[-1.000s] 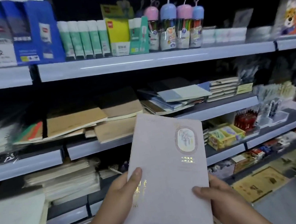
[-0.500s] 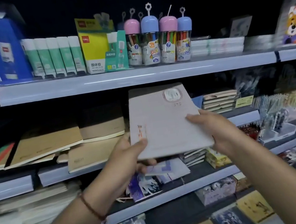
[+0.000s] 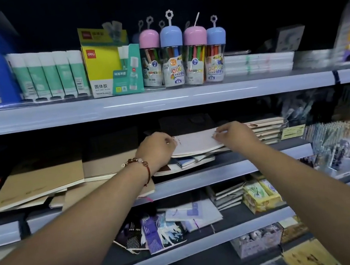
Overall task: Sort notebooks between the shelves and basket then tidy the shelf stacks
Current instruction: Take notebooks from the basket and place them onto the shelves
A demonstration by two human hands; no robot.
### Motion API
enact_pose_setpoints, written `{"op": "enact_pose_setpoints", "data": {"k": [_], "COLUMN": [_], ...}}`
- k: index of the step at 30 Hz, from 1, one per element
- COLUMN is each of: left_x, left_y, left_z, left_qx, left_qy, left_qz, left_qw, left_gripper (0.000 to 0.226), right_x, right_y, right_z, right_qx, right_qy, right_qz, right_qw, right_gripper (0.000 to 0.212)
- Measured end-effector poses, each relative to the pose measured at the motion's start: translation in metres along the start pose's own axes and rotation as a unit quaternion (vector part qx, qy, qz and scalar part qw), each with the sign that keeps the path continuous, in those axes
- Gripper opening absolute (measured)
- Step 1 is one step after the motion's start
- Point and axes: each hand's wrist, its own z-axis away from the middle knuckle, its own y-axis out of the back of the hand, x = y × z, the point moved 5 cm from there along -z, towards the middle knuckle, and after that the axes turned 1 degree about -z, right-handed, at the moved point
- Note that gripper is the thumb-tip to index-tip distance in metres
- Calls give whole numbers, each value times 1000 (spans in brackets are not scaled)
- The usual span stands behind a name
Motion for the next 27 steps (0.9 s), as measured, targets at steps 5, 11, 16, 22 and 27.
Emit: {"op": "enact_pose_setpoints", "data": {"k": [5, 11, 16, 22, 27], "left_x": [-7, -12, -11, -36, -141], "left_y": [-8, -10, 2, 19, -28], "left_z": [3, 6, 28, 127, 241], "left_qx": [-19, -5, 23, 86, -61], "left_qy": [6, -1, -28, -96, -11], "left_qz": [18, -8, -48, -15, -71], "left_qw": [1000, 1000, 998, 992, 995], "left_gripper": [33, 38, 37, 26, 37], "right_x": [-1, 11, 9, -36, -28], "right_y": [-5, -11, -7, -37, -186], "right_z": [-10, -31, -19, 104, 211], "right_qx": [3, 53, 122, 161, -152], "right_qy": [19, 43, 84, 359, 378], "right_qz": [81, 126, 167, 34, 23], "right_qw": [997, 990, 975, 919, 913], "right_gripper": [29, 33, 34, 21, 26]}}
